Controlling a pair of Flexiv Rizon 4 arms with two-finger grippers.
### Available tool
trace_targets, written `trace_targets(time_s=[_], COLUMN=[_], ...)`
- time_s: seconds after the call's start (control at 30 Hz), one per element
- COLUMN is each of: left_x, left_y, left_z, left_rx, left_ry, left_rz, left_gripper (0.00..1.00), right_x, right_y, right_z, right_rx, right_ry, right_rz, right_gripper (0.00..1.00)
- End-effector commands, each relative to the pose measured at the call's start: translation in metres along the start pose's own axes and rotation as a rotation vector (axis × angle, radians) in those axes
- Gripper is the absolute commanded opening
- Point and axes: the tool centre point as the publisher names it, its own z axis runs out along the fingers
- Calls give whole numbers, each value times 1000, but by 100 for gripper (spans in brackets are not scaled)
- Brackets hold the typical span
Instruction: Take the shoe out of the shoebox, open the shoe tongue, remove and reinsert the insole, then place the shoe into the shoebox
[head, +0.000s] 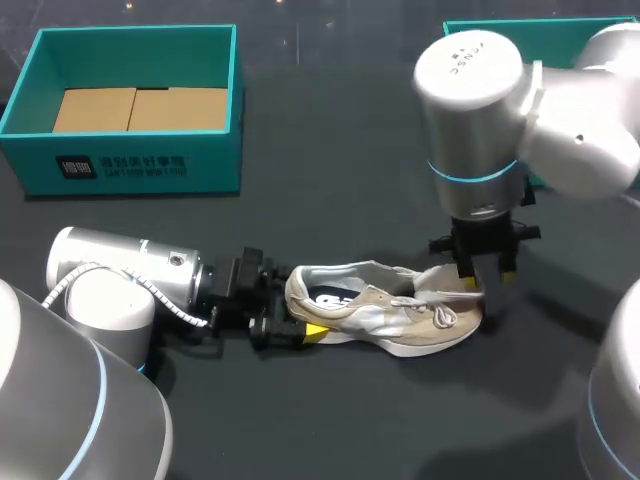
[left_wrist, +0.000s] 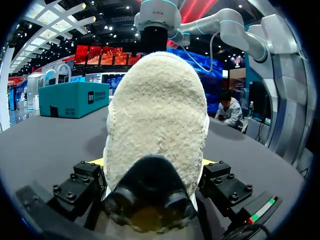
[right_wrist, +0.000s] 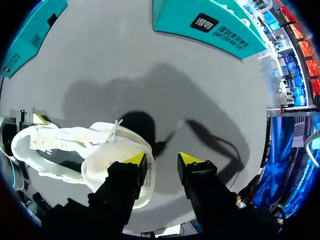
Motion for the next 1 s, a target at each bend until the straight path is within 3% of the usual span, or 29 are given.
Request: trace_targets(time_s=[0.03, 0.33, 0.47, 0.77, 1.0], left_x=[0, 0, 0, 0, 0], left_y=[3, 3, 3, 3, 3], left_z=[3, 3, 3, 3, 3], left_rx=[-2, -2, -2, -2, -2], left_ry=[-2, -2, -2, -2, -2], left_rz=[0, 0, 0, 0, 0], left_gripper=[0, 0, 0, 0, 0], right_x=[-3, -7, -4, 38, 61], right_y=[-1, 7, 12, 24, 24], right_z=[-43, -89, -112, -152, -162], right_rx=[-17, -60, -119, -240, -237], right_ry=[-67, -173, -174, -10, 109], right_rz=[-13, -101, -208, -631, -879], right_gripper=[40, 44, 44, 45, 45])
